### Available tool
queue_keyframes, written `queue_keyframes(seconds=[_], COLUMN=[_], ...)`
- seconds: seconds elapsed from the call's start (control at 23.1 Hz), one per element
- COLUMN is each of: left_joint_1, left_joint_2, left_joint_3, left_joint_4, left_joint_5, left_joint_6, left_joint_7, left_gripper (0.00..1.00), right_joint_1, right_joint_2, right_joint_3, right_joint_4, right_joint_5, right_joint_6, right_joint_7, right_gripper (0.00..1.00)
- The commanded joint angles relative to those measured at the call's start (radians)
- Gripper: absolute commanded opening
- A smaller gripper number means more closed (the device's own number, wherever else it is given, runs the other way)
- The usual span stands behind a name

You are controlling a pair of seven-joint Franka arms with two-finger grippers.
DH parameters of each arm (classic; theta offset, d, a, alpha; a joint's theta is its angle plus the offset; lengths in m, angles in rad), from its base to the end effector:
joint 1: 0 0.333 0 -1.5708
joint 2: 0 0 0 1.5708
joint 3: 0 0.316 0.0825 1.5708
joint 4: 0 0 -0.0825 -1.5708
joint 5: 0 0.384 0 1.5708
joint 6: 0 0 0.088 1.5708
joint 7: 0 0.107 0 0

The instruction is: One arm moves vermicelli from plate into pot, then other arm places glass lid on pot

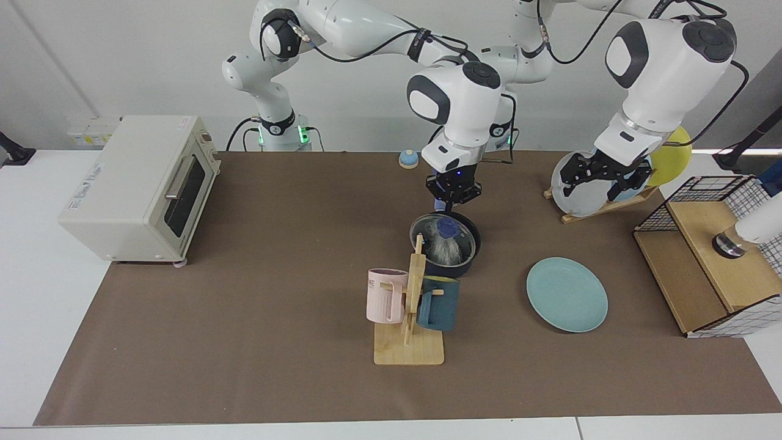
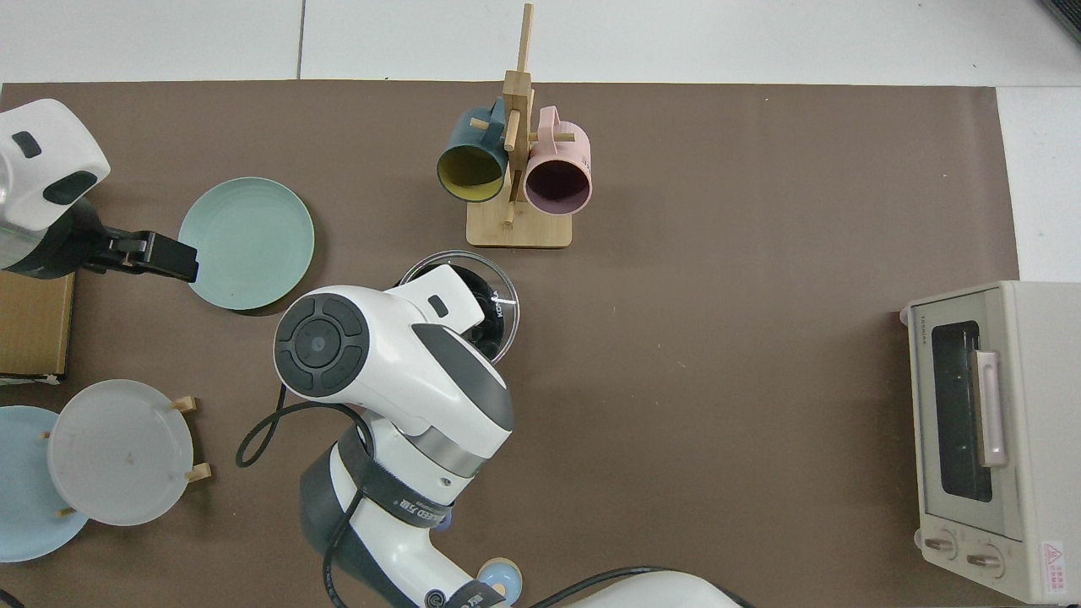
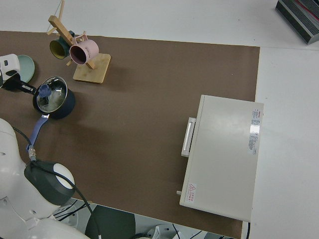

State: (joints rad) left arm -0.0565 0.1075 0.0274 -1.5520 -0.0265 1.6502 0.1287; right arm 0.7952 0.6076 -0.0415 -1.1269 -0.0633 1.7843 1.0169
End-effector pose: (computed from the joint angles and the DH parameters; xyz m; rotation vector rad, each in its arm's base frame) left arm 0.5924 -0.0207 0.5787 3.1082 -0.2425 -0.0126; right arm 0.5328 0.5043 0.4622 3.0995 -0.3790 0.1535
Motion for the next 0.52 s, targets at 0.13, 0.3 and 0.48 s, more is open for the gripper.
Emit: queue_keyframes(seconds=[0.13, 0.3, 0.48], left_joint_1=[0.003, 0.003, 0.003], left_joint_2=[-0.015, -0.015, -0.023], left_joint_3=[0.006, 0.003, 0.002], left_joint_4=[-0.013, -0.013, -0.013], left_joint_5=[-0.013, -0.013, -0.013], left_joint_6=[-0.003, -0.003, -0.001], left_joint_7=[0.012, 0.012, 0.012], left_gripper=[1.00, 1.00, 1.00], right_joint_1=[-0.047, -0.080, -0.116], right_joint_2=[-0.051, -0.046, -0.045], right_joint_3=[0.005, 0.005, 0.005], right_joint_4=[-0.033, -0.036, -0.063], right_joint_5=[0.019, 0.016, 0.017], right_joint_6=[-0.014, 0.009, 0.058], right_joint_7=[-0.098, -0.302, -0.400], right_gripper=[0.00, 0.00, 0.00])
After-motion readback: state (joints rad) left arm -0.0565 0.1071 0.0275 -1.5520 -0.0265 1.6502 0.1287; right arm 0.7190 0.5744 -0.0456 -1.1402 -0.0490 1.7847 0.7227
